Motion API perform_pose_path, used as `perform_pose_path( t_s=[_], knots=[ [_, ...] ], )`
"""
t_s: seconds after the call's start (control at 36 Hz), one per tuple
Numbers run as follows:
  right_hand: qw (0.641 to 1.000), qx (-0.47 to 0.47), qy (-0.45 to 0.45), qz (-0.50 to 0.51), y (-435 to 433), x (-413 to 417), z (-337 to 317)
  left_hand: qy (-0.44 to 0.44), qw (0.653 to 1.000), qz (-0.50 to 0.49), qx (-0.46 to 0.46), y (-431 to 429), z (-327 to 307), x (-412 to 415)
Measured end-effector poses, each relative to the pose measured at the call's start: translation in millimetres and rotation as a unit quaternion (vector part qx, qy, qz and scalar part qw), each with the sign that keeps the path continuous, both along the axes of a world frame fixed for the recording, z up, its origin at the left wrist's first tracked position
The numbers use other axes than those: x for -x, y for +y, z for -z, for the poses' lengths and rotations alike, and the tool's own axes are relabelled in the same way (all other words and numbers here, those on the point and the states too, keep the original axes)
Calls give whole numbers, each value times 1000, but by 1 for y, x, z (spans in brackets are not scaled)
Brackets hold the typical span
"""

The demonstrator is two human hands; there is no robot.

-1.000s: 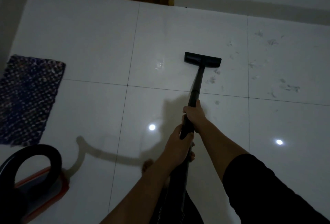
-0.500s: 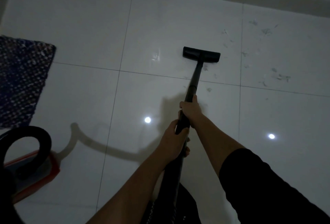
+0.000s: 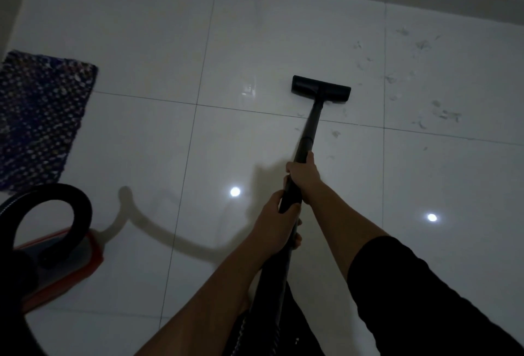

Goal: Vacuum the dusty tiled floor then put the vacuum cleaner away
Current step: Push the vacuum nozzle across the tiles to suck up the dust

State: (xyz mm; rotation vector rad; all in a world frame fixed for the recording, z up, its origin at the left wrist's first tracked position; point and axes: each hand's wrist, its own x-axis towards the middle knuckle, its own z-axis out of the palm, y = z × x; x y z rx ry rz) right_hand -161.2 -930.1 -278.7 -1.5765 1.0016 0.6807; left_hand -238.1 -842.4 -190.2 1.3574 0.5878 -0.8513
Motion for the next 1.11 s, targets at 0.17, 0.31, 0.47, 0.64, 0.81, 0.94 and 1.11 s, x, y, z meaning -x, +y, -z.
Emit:
perform_pose_path(
  t_s=[0.17,0.31,0.47,0.64,0.81,0.94,1.11],
  knots=[
    [1000,-1,4,-15,14,17,1,3,1000,-12,12,14,-4,18],
    [1000,3,3,-23,23,30,6,1,1000,-22,19,22,-3,32],
    [1000,3,1,-26,28,47,9,-9,1000,-17,18,29,-4,50],
    [1000,6,8,-30,31,63,15,-8,1000,-12,5,31,-4,66],
    [999,-7,21,-30,25,77,14,4,1000,-13,5,27,-5,77],
    [999,-11,28,-26,16,83,14,10,1000,-16,5,16,-8,84],
    [999,-8,26,-33,12,97,11,10,1000,-20,5,11,-11,97]
  ],
)
